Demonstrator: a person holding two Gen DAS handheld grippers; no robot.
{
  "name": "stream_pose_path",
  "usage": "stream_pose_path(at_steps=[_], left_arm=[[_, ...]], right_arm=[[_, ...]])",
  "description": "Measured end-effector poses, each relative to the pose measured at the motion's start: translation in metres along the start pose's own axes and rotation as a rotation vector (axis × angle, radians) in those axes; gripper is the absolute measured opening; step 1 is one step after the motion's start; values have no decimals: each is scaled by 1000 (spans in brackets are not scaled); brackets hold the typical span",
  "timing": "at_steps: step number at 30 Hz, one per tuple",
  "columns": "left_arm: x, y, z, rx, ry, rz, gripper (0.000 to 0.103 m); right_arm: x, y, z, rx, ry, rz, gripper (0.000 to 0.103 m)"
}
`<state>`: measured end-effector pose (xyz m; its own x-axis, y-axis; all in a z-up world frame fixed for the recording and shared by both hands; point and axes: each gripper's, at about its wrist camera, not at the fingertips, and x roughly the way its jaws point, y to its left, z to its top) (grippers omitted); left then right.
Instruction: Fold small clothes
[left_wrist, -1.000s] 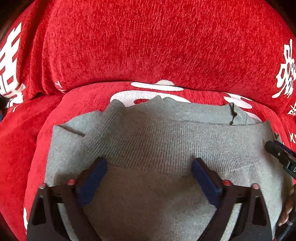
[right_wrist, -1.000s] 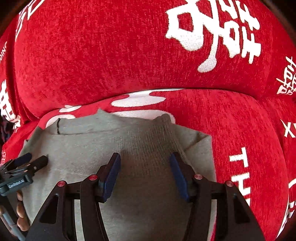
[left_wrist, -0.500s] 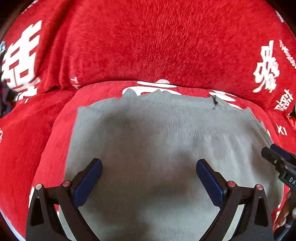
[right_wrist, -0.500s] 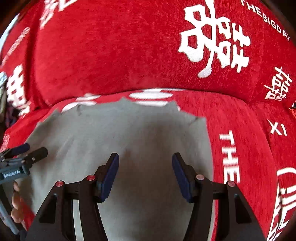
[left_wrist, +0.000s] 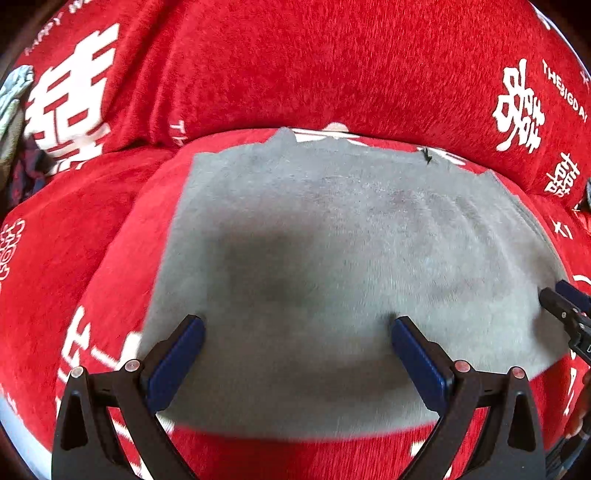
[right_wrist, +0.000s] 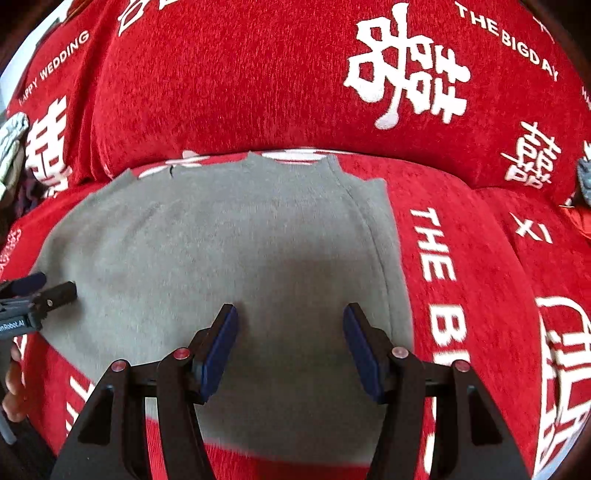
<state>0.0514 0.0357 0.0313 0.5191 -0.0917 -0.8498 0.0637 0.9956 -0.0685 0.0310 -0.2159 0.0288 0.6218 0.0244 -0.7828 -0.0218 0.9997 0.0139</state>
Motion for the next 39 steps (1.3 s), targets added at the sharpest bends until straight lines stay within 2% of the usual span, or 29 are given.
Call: stream_pose_path(at_steps=[2,5,7,10,13,17,19,20,22,24,26,27,29,31,32,34,39], left_arm=[[-6,5,-8,-8,-17,-8,101],[-1,18,-24,-32,10,5,101],[-6,20,-34,-8,-13,-1,101],[-18,20,-50,14,-23,5,101],[-38,34,-64,-58,-55,5,101],[-50,72,-75,-223,-72,-69,101],[-41,88,-75,-295,-36,-141,101],[-35,93,-74,-322,-18,-175,101],[-32,100,-69,-351,-42,-233,101],[-25,105,-64,-390,-44,-334,101],[-19,110,-58,-431,-57,-377,101],[-15,112,-55,-443,-59,-410,99],[-11,114,-51,-464,-65,-453,83],[1,115,-50,-476,-43,-520,40],[7,118,-51,-494,-22,-550,33],[14,123,-55,-530,-46,-589,24],[21,130,-56,-557,-100,-663,19]], right_arm=[[-10,1,-9,5,-18,6,64],[-12,3,-25,-16,-21,-2,65],[-7,-2,-39,-14,-14,-12,64],[-16,-14,-54,8,-57,11,64],[-22,-17,-57,4,-46,15,64],[-35,-15,-52,44,-41,17,65],[-41,-8,-45,50,-61,30,65],[-42,-3,-41,44,-68,34,65],[-43,10,-34,27,-77,51,65],[-41,23,-32,7,-79,62,65],[-39,35,-31,-13,-74,72,65],[-37,42,-31,-27,-68,77,65],[-35,51,-31,-48,-59,76,65],[-32,58,-29,-59,-49,76,65],[-30,60,-27,-59,-43,77,65],[-27,65,-22,-62,-33,79,65],[-13,96,7,-120,-7,88,65]])
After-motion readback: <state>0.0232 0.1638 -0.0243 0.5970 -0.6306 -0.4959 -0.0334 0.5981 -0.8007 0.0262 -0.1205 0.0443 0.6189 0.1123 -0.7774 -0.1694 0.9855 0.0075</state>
